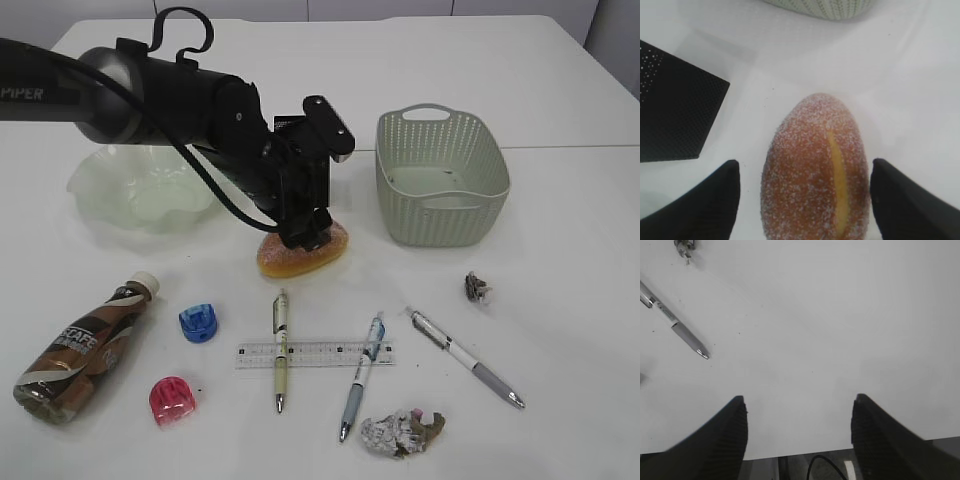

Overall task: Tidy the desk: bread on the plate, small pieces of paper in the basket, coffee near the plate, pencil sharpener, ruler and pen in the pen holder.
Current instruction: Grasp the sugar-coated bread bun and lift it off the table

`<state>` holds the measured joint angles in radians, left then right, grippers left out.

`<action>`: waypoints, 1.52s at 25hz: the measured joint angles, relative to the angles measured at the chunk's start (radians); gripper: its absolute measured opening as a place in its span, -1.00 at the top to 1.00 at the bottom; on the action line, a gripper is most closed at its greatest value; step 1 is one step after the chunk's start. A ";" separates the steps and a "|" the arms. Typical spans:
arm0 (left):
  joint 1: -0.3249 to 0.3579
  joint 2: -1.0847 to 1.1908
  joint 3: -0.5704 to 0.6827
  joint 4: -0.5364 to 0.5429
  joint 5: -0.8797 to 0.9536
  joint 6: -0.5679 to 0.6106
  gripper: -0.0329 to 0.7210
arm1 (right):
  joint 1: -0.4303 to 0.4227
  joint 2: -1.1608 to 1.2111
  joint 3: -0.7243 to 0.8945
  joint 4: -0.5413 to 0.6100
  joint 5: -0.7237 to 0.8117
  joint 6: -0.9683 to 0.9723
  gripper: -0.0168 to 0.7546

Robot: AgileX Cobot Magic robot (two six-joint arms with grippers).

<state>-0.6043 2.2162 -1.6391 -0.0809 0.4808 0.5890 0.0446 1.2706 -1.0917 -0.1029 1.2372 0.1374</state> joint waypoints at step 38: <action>-0.002 0.066 -0.004 -0.017 -0.026 -0.006 0.27 | 0.000 0.000 0.000 -0.009 0.000 0.000 -0.28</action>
<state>-0.6059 2.2823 -1.6429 -0.0977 0.4545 0.5829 0.0446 1.2706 -1.0917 -0.1115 1.2372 0.1374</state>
